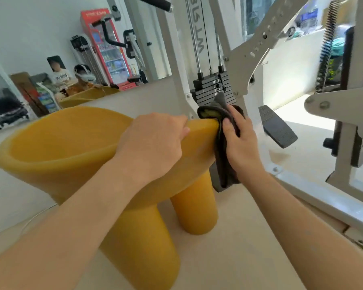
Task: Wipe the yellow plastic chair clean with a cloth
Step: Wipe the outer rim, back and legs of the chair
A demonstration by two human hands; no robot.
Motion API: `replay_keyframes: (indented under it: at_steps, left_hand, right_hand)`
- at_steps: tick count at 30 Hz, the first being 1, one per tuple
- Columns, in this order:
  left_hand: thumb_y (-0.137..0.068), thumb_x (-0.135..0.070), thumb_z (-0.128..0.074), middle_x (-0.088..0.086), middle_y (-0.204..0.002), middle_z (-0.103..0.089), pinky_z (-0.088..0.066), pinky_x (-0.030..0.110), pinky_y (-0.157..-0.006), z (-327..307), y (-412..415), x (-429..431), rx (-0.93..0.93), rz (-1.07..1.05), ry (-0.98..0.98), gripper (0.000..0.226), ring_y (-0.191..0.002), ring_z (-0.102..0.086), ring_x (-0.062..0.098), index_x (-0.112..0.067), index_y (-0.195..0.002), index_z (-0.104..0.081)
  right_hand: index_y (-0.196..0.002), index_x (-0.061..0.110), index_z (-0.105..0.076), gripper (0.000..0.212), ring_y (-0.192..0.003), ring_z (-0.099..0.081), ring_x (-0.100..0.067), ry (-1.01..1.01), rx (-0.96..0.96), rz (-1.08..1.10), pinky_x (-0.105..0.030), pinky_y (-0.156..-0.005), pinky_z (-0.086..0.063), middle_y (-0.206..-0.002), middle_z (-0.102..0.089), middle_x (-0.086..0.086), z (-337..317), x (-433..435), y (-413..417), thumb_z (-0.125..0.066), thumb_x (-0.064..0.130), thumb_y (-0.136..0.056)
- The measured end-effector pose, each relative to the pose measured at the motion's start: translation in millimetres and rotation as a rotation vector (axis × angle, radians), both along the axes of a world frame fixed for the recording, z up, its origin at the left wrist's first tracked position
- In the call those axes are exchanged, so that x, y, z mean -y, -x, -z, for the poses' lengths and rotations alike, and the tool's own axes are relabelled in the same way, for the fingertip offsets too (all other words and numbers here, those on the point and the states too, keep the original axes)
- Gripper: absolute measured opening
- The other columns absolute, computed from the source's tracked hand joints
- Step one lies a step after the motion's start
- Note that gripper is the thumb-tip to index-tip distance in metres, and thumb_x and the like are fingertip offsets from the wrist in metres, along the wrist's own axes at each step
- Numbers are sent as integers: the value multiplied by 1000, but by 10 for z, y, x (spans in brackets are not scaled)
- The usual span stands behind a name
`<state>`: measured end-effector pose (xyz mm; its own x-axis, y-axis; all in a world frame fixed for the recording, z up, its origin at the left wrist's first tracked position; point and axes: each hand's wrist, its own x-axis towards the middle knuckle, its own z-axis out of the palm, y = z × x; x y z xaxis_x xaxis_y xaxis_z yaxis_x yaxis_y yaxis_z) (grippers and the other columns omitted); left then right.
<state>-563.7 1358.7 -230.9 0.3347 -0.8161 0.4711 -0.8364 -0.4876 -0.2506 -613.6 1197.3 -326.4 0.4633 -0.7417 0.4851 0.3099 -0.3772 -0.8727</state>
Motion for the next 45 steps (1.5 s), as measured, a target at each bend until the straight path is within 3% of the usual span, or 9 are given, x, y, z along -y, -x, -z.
replay_keyframes:
  at_steps: [5,15,21,26,29,34,39,42,45]
  left_hand:
    - [-98,-39,-29,4,-83,-70,-53,43,-61,25,14,15,44,35,68,44,-72,-63,26,-15,-110,-64]
    - [-90,-37,-25,4,-72,-63,-48,42,-54,64,138,235,146,-7,105,45,-62,-56,32,-28,-118,-59]
    - [-86,-20,-37,10,-129,-58,-37,49,-95,400,432,68,225,111,13,48,-117,-51,33,-20,-129,-59]
    - [-88,-14,-49,14,-123,-59,-51,39,-66,868,441,-47,160,94,-21,49,-95,-57,28,-10,-136,-52]
    - [-84,-11,-63,15,-106,-61,-49,28,-53,1025,423,-32,90,44,28,45,-78,-57,23,-2,-128,-58]
    - [-79,-18,-74,15,-104,-61,-53,30,-63,987,357,-97,150,-12,104,53,-83,-58,26,1,-127,-59]
    - [-91,-6,-60,13,-87,-65,-50,35,-64,679,317,-97,299,70,200,12,-73,-59,28,-6,-97,-70]
    - [-79,-8,-67,7,-62,-54,-44,34,-44,744,314,-180,222,-37,47,17,-54,-53,28,-14,-64,-62]
    - [-77,-27,-62,1,-68,-53,-41,30,-48,832,452,-176,-62,-184,-284,17,-61,-59,27,-14,-66,-61]
  right_hand:
    - [-136,58,-33,54,-133,-36,-5,47,45,13,-21,-110,-31,-147,-39,5,433,-442,65,-47,20,-101]
    - [-146,32,-40,48,-149,-16,-20,254,10,53,-34,-119,-19,-160,-23,-2,534,-768,45,-43,39,-98]
    - [-135,16,-41,39,-118,-42,-16,1,-36,132,-32,-97,-38,-135,-43,-11,440,-136,-157,-44,17,-97]
    - [-138,43,-38,49,-132,-35,-2,100,-32,-146,-21,-108,-33,-146,-35,6,515,-396,93,-53,20,-98]
    - [-134,46,-48,47,-138,-30,1,151,-66,-262,-31,-115,-31,-146,-39,14,589,-547,268,-56,19,-96]
    - [-119,29,-66,46,-105,-61,4,42,5,-222,-16,-84,-52,-106,-68,20,571,-376,419,-73,3,-81]
    - [-113,31,-69,46,-101,-66,-4,-206,47,-168,-31,-90,-55,-106,-71,11,435,8,541,-83,14,-72]
    - [-100,25,-75,30,-97,-70,-14,-142,-127,-256,-42,-94,-54,-99,-75,4,257,235,586,-83,18,-72]
    - [-90,33,-73,25,-87,-67,1,144,-227,-151,-22,-86,-53,-88,-74,15,35,310,658,-78,12,-78]
